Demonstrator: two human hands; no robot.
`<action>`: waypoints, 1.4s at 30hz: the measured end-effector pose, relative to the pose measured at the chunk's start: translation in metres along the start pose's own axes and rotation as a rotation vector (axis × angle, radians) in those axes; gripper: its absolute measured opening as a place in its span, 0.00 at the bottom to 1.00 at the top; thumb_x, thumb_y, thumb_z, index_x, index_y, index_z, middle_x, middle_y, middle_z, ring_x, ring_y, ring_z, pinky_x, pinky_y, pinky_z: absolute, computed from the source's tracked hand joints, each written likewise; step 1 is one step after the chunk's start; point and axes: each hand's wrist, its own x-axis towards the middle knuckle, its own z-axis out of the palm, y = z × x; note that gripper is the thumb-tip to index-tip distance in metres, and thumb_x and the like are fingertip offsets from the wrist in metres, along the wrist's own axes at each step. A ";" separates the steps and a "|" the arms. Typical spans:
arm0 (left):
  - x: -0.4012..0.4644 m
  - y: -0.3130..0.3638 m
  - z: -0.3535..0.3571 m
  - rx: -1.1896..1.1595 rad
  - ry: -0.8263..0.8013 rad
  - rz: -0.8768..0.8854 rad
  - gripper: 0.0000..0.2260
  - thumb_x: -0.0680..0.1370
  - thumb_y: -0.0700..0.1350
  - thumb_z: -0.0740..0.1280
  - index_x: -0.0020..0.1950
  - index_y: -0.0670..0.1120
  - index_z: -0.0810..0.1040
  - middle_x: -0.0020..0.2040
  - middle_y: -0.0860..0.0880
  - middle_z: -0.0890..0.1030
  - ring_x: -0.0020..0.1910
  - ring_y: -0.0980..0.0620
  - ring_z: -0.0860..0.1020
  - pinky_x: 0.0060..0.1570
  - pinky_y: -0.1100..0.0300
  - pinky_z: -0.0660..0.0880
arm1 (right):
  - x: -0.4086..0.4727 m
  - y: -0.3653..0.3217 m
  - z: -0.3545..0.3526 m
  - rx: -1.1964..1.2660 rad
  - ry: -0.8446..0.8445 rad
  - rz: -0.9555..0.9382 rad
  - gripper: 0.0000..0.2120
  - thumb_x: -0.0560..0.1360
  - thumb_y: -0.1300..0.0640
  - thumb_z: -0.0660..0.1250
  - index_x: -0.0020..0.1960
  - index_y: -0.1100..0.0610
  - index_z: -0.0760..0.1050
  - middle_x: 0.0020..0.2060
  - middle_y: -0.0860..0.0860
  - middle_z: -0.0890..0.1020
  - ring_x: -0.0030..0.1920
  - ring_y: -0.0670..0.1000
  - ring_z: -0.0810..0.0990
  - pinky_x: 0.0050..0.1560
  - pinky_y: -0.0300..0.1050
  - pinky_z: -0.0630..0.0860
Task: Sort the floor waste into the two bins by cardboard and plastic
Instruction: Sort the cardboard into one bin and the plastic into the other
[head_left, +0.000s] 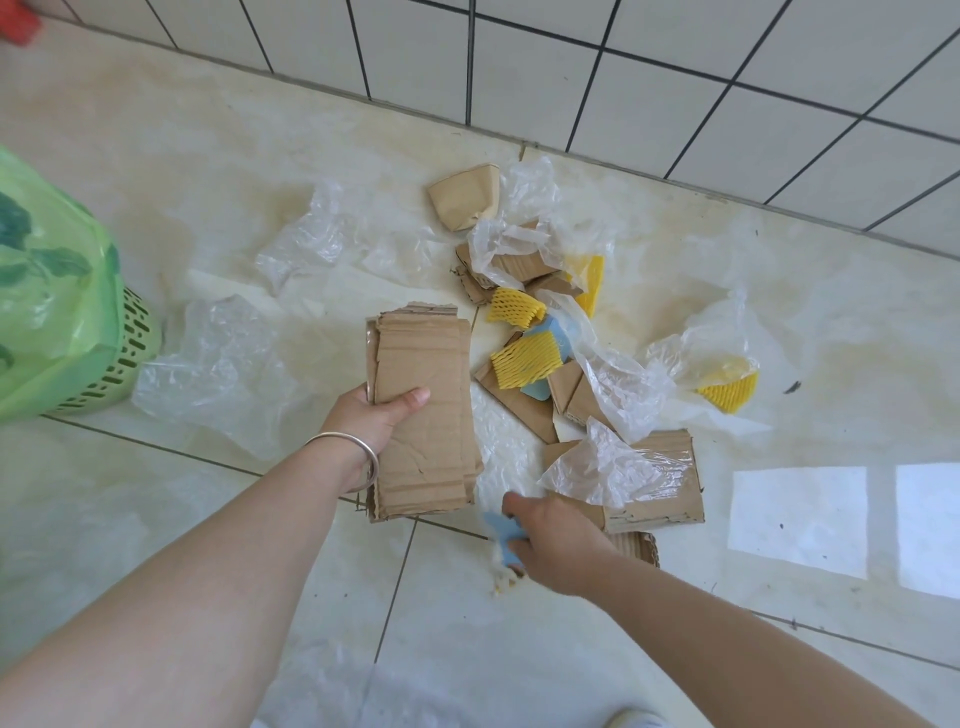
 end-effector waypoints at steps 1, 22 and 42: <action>0.000 0.000 0.000 0.004 0.002 0.001 0.05 0.73 0.42 0.72 0.43 0.49 0.77 0.40 0.50 0.81 0.30 0.57 0.82 0.24 0.67 0.76 | 0.002 0.000 -0.007 0.051 0.045 0.030 0.10 0.77 0.60 0.58 0.58 0.56 0.68 0.43 0.56 0.74 0.41 0.56 0.73 0.33 0.42 0.68; 0.011 -0.019 -0.006 0.106 0.003 -0.042 0.06 0.72 0.45 0.72 0.48 0.48 0.79 0.44 0.48 0.83 0.42 0.48 0.82 0.45 0.57 0.78 | 0.060 0.040 -0.081 -0.425 0.294 0.203 0.22 0.78 0.53 0.60 0.72 0.52 0.64 0.76 0.50 0.52 0.77 0.54 0.44 0.75 0.47 0.48; 0.014 -0.022 0.005 0.152 0.004 -0.051 0.10 0.72 0.45 0.73 0.51 0.48 0.79 0.50 0.45 0.83 0.49 0.45 0.82 0.55 0.53 0.77 | 0.054 0.046 -0.099 -0.431 0.308 0.232 0.12 0.78 0.56 0.63 0.60 0.55 0.76 0.53 0.53 0.75 0.60 0.55 0.68 0.50 0.42 0.70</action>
